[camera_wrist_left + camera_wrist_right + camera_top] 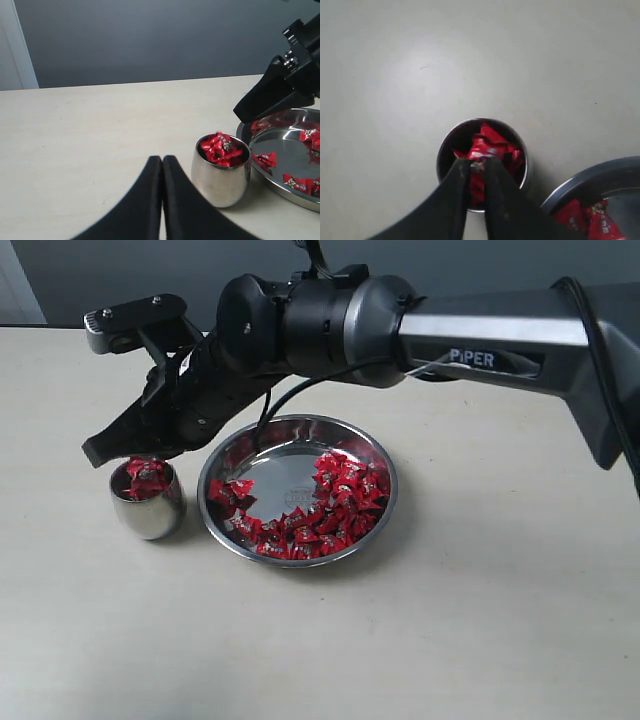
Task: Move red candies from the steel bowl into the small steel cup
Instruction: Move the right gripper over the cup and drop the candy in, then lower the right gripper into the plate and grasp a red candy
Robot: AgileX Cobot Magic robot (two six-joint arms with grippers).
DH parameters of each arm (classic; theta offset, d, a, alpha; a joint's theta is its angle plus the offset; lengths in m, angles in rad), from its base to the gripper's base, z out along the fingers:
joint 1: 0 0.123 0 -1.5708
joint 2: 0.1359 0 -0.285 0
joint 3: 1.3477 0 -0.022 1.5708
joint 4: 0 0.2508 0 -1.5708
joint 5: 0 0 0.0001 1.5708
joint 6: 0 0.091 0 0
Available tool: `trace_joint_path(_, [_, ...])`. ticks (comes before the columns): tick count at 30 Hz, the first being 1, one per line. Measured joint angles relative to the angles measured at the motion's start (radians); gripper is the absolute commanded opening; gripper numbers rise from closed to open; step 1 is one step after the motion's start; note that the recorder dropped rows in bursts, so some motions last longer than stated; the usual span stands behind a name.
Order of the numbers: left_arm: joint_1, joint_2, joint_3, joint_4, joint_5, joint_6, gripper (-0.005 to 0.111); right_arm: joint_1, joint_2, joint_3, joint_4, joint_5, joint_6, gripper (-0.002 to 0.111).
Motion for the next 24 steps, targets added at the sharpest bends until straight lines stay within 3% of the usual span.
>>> trace_joint_path(9, [0.000, 0.000, 0.000, 0.000, 0.000, 0.000, 0.000, -0.002, 0.036, 0.000, -0.010, 0.019, -0.003, 0.026])
trace_joint_path(24, [0.000, 0.000, 0.000, 0.000, 0.000, 0.000, 0.000, -0.090, 0.068, 0.000, -0.217, 0.157, 0.082, 0.026])
